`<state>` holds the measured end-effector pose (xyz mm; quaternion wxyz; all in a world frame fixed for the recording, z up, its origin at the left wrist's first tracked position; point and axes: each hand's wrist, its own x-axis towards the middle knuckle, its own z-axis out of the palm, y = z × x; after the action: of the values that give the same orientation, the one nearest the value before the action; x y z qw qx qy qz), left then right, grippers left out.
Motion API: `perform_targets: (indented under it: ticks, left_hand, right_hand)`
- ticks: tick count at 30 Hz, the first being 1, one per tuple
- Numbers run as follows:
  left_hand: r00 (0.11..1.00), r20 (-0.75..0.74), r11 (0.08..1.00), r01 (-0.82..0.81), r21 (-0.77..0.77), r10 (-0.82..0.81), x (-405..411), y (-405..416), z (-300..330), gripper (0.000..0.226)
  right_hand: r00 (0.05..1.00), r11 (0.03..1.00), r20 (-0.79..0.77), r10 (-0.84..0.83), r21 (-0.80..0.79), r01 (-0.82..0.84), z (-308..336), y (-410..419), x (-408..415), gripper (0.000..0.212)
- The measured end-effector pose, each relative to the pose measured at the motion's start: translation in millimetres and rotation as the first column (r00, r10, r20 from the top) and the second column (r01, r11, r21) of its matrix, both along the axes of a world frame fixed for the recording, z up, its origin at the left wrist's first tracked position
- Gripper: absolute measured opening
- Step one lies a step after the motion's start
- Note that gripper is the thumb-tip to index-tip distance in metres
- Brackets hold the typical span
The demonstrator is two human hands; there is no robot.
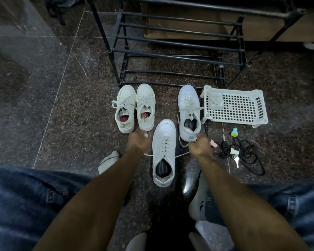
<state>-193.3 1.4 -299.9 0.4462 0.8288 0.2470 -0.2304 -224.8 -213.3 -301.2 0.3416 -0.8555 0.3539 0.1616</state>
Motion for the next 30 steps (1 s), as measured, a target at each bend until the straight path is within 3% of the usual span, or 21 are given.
perform_targets:
  ticks: [3, 5, 7, 9, 15, 20, 24, 30]
  left_hand:
    - [0.941, -0.084, 0.898, 0.339, 0.279, -0.329, -28.0, -10.6, -10.8, 0.045]
    - [0.891, -0.054, 0.841, 0.445, 0.309, -0.451, -43.3, -17.6, -17.1, 0.047]
    - [0.851, -0.073, 0.817, 0.521, 0.249, -0.520, -51.1, -23.2, -20.5, 0.041]
    - [0.791, -0.094, 0.744, 0.603, 0.287, -0.605, -53.8, -27.7, -20.8, 0.042]
    - [0.701, -0.094, 0.593, 0.659, 0.462, -0.706, -52.8, -28.0, -22.1, 0.041]
    - [0.702, -0.105, 0.578, 0.653, 0.489, -0.704, -49.4, -30.6, -26.7, 0.032]
    - [0.745, -0.117, 0.625, 0.624, 0.469, -0.657, -45.5, -27.6, -24.5, 0.027]
    - [0.769, -0.091, 0.659, 0.597, 0.458, -0.633, -43.5, -18.1, -27.0, 0.026]
  right_hand:
    - [0.933, 0.922, -0.052, 0.356, -0.142, -0.360, 2.6, 21.4, -18.5, 0.034]
    - [0.845, 0.843, -0.122, 0.520, -0.083, -0.531, -1.6, 34.9, -30.3, 0.027]
    - [0.765, 0.775, -0.184, 0.617, -0.029, -0.632, -9.3, 45.4, -41.3, 0.034]
    - [0.777, 0.784, -0.163, 0.608, -0.033, -0.620, -15.0, 52.1, -48.4, 0.039]
    - [0.793, 0.790, -0.104, 0.600, -0.083, -0.608, -20.9, 49.3, -39.8, 0.021]
    - [0.781, 0.783, -0.130, 0.611, -0.044, -0.620, -22.2, 45.7, -35.4, 0.023]
    - [0.807, 0.811, -0.125, 0.577, -0.034, -0.584, -25.4, 38.1, -34.3, 0.025]
    - [0.851, 0.852, -0.125, 0.510, -0.064, -0.520, -24.7, 27.6, -26.2, 0.010]
